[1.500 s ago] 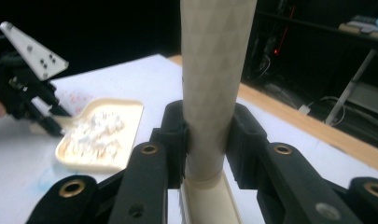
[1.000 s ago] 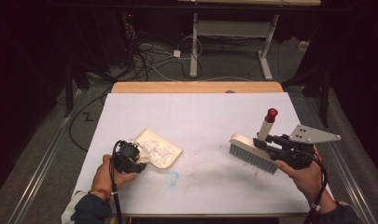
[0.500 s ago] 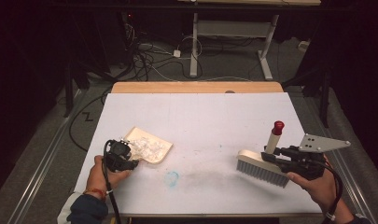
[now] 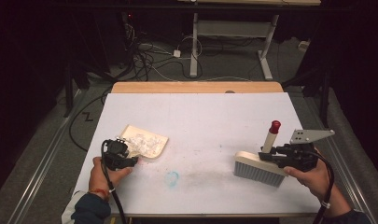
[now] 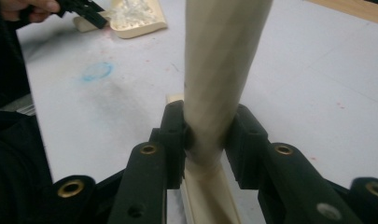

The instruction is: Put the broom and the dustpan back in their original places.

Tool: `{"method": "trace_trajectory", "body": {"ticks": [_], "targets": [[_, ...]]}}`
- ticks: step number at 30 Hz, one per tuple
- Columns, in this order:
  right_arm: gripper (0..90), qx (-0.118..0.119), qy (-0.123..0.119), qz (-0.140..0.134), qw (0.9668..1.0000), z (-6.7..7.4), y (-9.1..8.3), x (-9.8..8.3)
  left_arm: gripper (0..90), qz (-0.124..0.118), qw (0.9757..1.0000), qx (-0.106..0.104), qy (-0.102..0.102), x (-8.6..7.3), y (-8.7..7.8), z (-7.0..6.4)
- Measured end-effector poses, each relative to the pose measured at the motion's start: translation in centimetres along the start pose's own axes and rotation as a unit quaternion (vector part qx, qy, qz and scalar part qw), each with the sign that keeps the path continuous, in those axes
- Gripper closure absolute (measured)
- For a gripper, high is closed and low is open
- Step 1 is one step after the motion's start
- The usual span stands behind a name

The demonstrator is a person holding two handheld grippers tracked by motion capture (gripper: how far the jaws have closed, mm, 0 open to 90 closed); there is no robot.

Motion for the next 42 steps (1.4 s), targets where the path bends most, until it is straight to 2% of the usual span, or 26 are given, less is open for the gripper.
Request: {"method": "trace_trajectory", "body": {"ticks": [2, 6, 9, 13, 14, 18, 21, 24, 26, 28, 30, 33, 35, 37, 39, 41, 42], "targets": [[69.8, -0.003, -0.001, 0.010, 0.9999, -0.6, 0.3, 0.4, 51.8, -0.001, 1.0000, -0.001, 0.001, -0.2, 0.0, -0.5], [66.2, -0.025, 0.004, 0.020, 0.9995, -2.1, 1.3, 1.2, 47.1, -0.002, 0.9999, -0.011, 0.006, -0.8, -0.2, -1.6], [64.1, -0.037, 0.018, 0.024, 0.9989, -3.2, 2.4, 1.6, 43.9, -0.005, 0.9993, -0.004, 0.037, -1.2, -0.4, -1.9], [62.6, -0.054, 0.029, 0.026, 0.9978, -4.2, 3.5, 2.1, 41.5, -0.011, 0.9985, -0.011, 0.052, -1.9, -0.5, -1.9], [62.5, -0.061, 0.032, 0.025, 0.9973, -4.3, 3.7, 2.3, 41.5, -0.011, 0.9982, -0.019, 0.057, -2.0, -0.6, -1.9], [62.2, -0.079, 0.034, 0.029, 0.9959, -4.8, 4.6, 2.7, 40.4, -0.033, 0.9956, -0.022, 0.085, -2.5, -1.0, -2.1], [61.9, -0.096, 0.043, 0.034, 0.9939, -5.1, 5.1, 2.8, 41.9, -0.045, 0.9950, -0.028, 0.085, -2.7, -1.1, -2.4], [61.5, -0.105, 0.050, 0.031, 0.9927, -5.5, 5.5, 2.7, 42.3, -0.044, 0.9948, -0.024, 0.089, -2.7, -1.1, -2.6], [61.1, -0.118, 0.059, 0.033, 0.9907, -5.8, 5.7, 2.7, 43.0, -0.045, 0.9944, -0.032, 0.090, -2.7, -1.1, -2.7], [60.5, -0.126, 0.065, 0.034, 0.9893, -6.1, 6.0, 2.6, 43.6, -0.045, 0.9942, -0.030, 0.093, -2.8, -1.1, -2.9], [59.8, -0.131, 0.066, 0.037, 0.9886, -6.4, 6.3, 2.6, 43.6, -0.052, 0.9930, -0.035, 0.100, -2.7, -1.2, -3.1], [59.2, -0.148, 0.068, 0.036, 0.9860, -6.8, 6.7, 2.6, 43.1, -0.065, 0.9915, -0.026, 0.110, -2.6, -1.5, -3.2], [58.7, -0.156, 0.070, 0.037, 0.9845, -7.0, 7.0, 2.6, 41.5, -0.075, 0.9891, -0.019, 0.125, -2.6, -1.8, -3.2], [57.9, -0.166, 0.073, 0.037, 0.9827, -7.2, 7.1, 2.5, 39.3, -0.093, 0.9855, -0.014, 0.141, -2.5, -2.1, -3.3], [56.9, -0.187, 0.071, 0.030, 0.9794, -7.4, 7.1, 2.6, 38.2, -0.118, 0.9808, -0.014, 0.154, -2.5, -2.4, -3.6], [56.6, -0.195, 0.071, 0.010, 0.9782, -7.4, 6.7, 2.8, 36.4, -0.140, 0.9755, -0.003, 0.170, -2.4, -2.6, -3.9], [56.0, -0.199, 0.069, -0.001, 0.9775, -7.4, 6.5, 3.0, 32.1, -0.149, 0.9734, 0.003, 0.174, -2.4, -2.6, -4.1]]}}
Point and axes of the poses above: each handheld gripper's, and its own axes: y roughly forward along the jaws, x roughly out of its top, z roughly to its left, the point moved 4 cm from there along y, roughly forward along the jaws, and after that the axes turned 8 degrees about y, right-handed, at the moved point
